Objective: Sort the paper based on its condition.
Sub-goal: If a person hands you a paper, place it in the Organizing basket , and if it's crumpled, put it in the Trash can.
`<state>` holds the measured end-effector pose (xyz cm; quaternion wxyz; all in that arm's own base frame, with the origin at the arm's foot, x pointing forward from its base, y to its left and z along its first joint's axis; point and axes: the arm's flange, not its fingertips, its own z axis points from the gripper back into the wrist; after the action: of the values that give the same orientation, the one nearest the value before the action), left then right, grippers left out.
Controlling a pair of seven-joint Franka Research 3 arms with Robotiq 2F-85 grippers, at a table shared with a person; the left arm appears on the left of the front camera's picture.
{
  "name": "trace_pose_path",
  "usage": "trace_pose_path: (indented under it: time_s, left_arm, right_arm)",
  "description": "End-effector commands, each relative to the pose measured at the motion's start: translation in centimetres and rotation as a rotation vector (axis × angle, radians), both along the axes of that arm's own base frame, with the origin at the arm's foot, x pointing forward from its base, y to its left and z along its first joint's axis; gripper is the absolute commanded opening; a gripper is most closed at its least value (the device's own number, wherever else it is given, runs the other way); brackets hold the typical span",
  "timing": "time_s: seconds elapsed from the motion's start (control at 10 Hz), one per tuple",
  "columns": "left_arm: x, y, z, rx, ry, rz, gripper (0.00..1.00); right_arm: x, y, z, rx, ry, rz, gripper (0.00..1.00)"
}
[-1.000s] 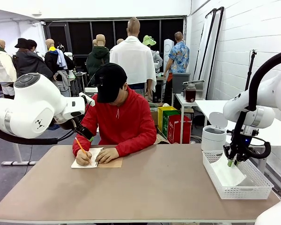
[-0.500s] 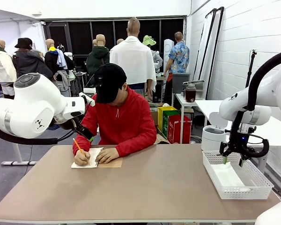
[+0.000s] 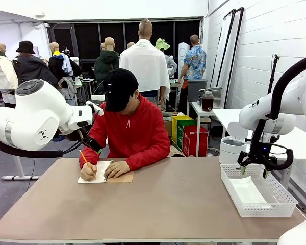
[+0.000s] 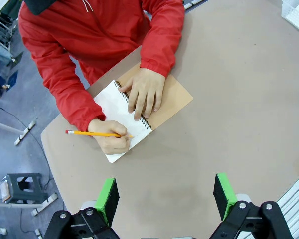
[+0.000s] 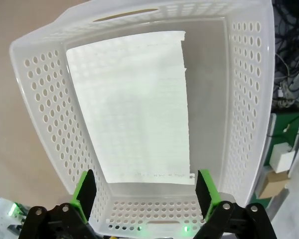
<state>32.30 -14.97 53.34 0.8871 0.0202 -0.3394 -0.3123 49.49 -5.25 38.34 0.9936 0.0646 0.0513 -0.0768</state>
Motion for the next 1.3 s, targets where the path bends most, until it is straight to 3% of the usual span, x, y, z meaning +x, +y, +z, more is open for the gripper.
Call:
trace_pose_path:
  time_s: [0.0, 0.3, 0.8, 1.2]
  left_arm:
    - [0.0, 0.0, 0.0, 0.001, -0.002, -0.001, 1.00]
    - [0.0, 0.0, 0.0, 0.001, -0.002, -0.001, 1.00]
    - [0.0, 0.0, 0.0, 0.001, -0.002, -0.001, 1.00]
    - [0.0, 0.0, 0.0, 0.001, -0.002, -0.001, 1.00]
  right_arm:
    - [0.0, 0.1, -0.2, 0.003, 0.011, 0.013, 1.00]
    - [0.0, 0.0, -0.2, 0.001, 0.005, 0.000, 1.00]
    - [-2.5, 5.7, 8.2, -0.099, -0.290, 0.176, 1.00]
    - [-7.0, 11.0, 10.3, -0.110, -0.544, 0.497, 1.00]
